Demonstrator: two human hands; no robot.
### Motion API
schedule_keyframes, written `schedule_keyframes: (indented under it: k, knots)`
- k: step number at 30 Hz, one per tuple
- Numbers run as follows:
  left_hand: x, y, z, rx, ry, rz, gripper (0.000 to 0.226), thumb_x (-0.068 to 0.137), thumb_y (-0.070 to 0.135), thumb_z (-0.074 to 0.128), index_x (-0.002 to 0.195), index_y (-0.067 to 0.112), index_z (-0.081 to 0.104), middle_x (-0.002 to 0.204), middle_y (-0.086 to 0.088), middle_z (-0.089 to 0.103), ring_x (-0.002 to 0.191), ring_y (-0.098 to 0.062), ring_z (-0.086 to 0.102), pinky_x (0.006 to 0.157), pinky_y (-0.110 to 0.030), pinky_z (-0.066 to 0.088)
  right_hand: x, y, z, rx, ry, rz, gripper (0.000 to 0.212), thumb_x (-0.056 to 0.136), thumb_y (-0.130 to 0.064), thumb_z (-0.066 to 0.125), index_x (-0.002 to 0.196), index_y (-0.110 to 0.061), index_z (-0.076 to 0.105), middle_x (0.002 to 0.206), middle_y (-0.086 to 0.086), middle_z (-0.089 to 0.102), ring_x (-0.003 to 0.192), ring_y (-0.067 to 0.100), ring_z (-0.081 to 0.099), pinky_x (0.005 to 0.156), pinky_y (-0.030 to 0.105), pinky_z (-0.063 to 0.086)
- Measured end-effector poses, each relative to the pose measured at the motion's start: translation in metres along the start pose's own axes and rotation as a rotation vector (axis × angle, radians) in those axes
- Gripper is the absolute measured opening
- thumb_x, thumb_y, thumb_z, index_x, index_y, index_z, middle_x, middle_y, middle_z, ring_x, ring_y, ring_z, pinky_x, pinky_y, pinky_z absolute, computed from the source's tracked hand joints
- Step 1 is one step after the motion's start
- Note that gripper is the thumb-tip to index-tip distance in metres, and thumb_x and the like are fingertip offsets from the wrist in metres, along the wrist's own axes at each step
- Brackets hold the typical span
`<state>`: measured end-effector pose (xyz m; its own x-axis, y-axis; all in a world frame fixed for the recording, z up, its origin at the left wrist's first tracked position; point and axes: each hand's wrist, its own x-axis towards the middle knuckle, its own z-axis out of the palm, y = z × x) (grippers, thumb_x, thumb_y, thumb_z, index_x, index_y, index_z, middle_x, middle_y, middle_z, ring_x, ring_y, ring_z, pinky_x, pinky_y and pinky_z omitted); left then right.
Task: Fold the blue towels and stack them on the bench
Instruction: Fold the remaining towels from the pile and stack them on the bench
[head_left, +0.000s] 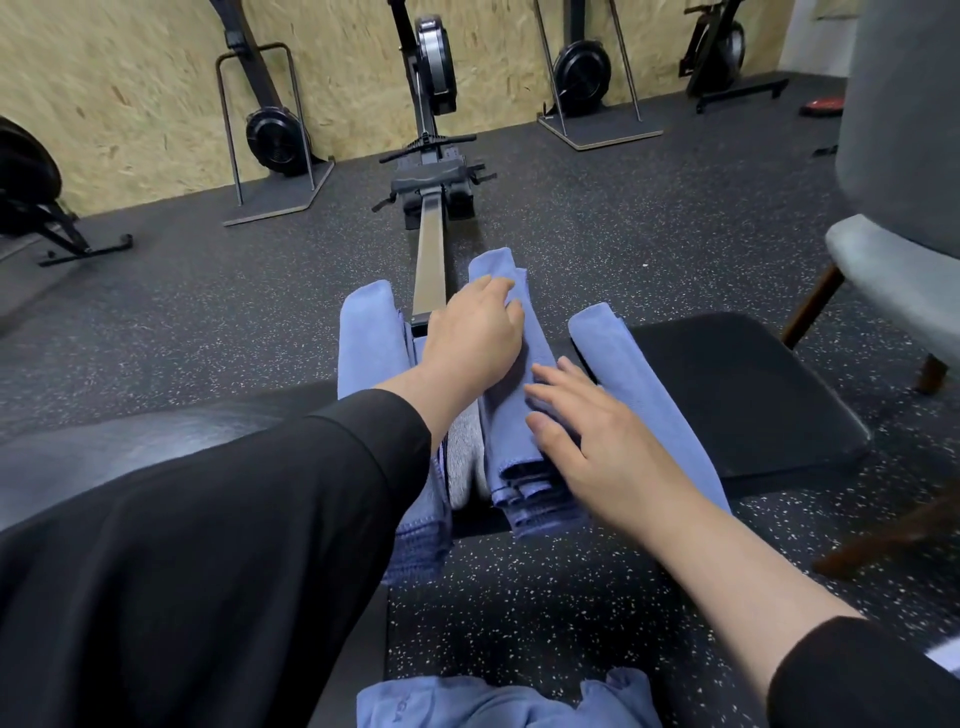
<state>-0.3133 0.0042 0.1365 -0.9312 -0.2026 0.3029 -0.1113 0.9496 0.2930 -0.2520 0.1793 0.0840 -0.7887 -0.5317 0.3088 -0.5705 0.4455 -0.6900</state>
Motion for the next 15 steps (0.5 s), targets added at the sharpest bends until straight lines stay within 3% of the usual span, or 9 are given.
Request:
schedule_keyframes:
  k: [4,7,8,10,12,15]
  knots:
    - [-0.01,0.002,-0.011,-0.023,0.055,0.0,0.032,0.103,0.024,0.041,0.123,0.009,0.06,0.131,-0.009,0.06,0.12,-0.033,0.055,0.096,-0.046,0.044,0.004,-0.002,-0.003,-0.005,0.013,-0.011,0.051,0.101,-0.045,0.04,0.143,-0.022,0.057,0.159,-0.009,0.042,0.154,0.007,0.019,0.125,0.047,0.021]
    - [-0.027,0.002,-0.025,-0.086,0.108,-0.005,0.031,0.102,0.024,0.043,0.123,0.009,0.061,0.127,-0.012,0.062,0.118,-0.034,0.056,0.096,-0.048,0.046,0.003,-0.016,-0.014,-0.003,0.064,-0.041,0.04,0.107,-0.033,0.046,0.141,-0.016,0.058,0.155,-0.003,0.048,0.151,0.01,0.03,0.124,0.04,0.024]
    - [-0.036,0.003,-0.032,-0.116,0.125,-0.013,0.031,0.103,0.025,0.043,0.124,0.01,0.061,0.126,-0.011,0.063,0.117,-0.033,0.057,0.096,-0.047,0.046,0.001,-0.025,-0.018,-0.029,0.1,-0.073,0.037,0.107,-0.029,0.047,0.137,-0.013,0.061,0.148,0.0,0.056,0.143,0.013,0.041,0.119,0.035,0.03]
    - [-0.062,0.005,-0.048,-0.184,0.164,-0.019,0.031,0.103,0.027,0.043,0.123,0.013,0.062,0.12,-0.008,0.065,0.11,-0.028,0.06,0.091,-0.044,0.048,-0.009,-0.046,-0.026,-0.107,0.192,-0.17,0.029,0.104,-0.025,0.049,0.118,-0.009,0.069,0.116,0.005,0.069,0.111,0.019,0.06,0.098,0.033,0.044]
    - [-0.095,0.01,-0.063,-0.259,0.206,-0.01,0.028,0.103,0.028,0.043,0.115,0.014,0.064,0.109,-0.004,0.067,0.097,-0.023,0.062,0.084,-0.043,0.05,-0.024,-0.066,-0.031,-0.161,0.185,-0.177,0.028,0.103,-0.025,0.049,0.096,-0.007,0.069,0.091,0.006,0.068,0.087,0.025,0.059,0.08,0.041,0.045]
    - [-0.161,0.016,-0.078,-0.294,0.252,0.0,0.025,0.101,0.026,0.044,0.107,0.015,0.065,0.099,0.001,0.068,0.09,-0.017,0.06,0.08,-0.041,0.047,-0.055,-0.088,-0.025,-0.2,0.042,-0.09,0.038,0.103,-0.032,0.047,0.081,-0.005,0.061,0.074,0.01,0.062,0.075,0.033,0.056,0.07,0.049,0.043]
